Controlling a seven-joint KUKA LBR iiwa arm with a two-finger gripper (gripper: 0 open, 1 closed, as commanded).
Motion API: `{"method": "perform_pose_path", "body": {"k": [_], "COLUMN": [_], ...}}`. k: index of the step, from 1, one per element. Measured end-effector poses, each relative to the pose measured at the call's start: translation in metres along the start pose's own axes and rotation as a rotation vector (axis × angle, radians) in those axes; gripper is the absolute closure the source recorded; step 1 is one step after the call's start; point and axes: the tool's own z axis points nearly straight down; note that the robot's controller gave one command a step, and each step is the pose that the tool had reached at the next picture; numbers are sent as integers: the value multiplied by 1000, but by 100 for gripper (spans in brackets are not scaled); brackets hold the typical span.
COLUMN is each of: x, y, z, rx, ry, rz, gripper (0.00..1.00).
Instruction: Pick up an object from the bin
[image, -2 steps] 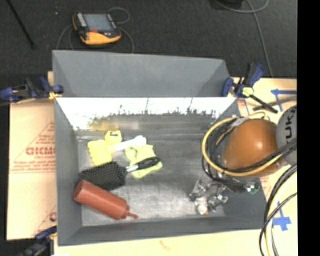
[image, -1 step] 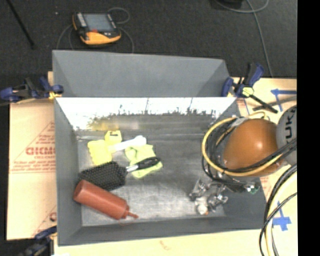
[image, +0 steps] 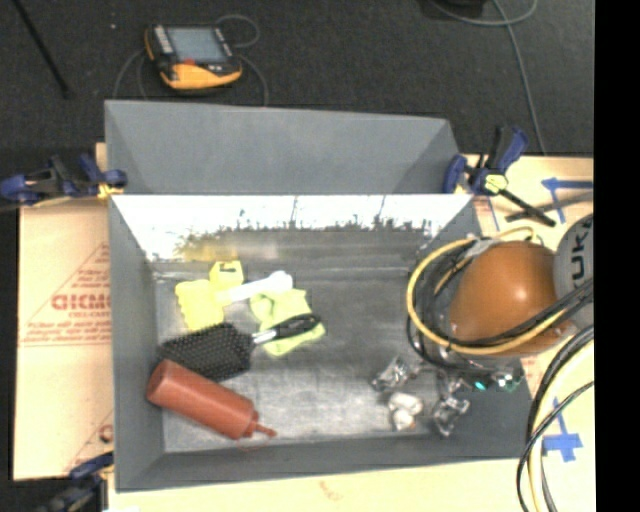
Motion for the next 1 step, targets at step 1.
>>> {"method": "perform_pose_path", "body": {"k": [1], "x": [-2], "y": [-1], "z": [-2], "rx": [3], "ry": [-4], "rz": [-1], "gripper": [100]}}
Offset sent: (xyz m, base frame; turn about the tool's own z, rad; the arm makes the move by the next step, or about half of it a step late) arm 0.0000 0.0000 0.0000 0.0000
